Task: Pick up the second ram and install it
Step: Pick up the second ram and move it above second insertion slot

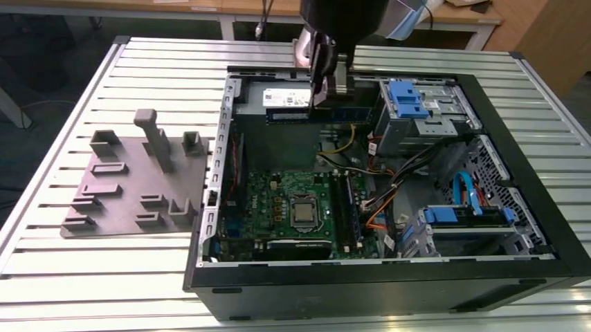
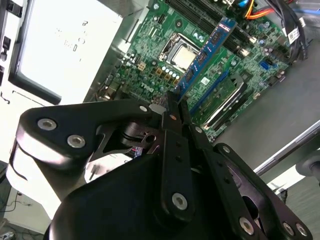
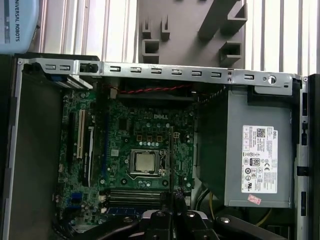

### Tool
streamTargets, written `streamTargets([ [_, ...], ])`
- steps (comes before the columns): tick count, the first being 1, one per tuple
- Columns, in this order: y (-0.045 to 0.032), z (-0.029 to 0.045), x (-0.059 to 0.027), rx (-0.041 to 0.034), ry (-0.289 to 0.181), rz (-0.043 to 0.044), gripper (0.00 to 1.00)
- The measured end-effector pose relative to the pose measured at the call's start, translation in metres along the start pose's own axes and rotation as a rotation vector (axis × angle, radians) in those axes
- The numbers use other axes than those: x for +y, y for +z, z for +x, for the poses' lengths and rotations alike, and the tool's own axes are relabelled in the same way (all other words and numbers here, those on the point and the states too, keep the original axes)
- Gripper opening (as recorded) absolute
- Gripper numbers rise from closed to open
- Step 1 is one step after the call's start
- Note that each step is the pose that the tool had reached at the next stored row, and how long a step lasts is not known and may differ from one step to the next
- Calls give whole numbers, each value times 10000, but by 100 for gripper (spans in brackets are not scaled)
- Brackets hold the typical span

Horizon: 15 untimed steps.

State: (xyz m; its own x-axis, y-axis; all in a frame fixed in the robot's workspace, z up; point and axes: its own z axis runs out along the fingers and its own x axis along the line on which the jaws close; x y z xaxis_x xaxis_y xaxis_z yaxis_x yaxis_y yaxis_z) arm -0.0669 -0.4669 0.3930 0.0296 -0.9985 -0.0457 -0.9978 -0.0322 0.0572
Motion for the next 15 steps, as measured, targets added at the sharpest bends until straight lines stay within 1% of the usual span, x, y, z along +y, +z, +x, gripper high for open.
streamTargets([
  [9, 6, -1, -9, 1, -1, -1, 14],
  [11, 24, 2, -35, 2, 0, -5, 14],
  [15, 85, 18, -93, 3, 1, -22, 14],
])
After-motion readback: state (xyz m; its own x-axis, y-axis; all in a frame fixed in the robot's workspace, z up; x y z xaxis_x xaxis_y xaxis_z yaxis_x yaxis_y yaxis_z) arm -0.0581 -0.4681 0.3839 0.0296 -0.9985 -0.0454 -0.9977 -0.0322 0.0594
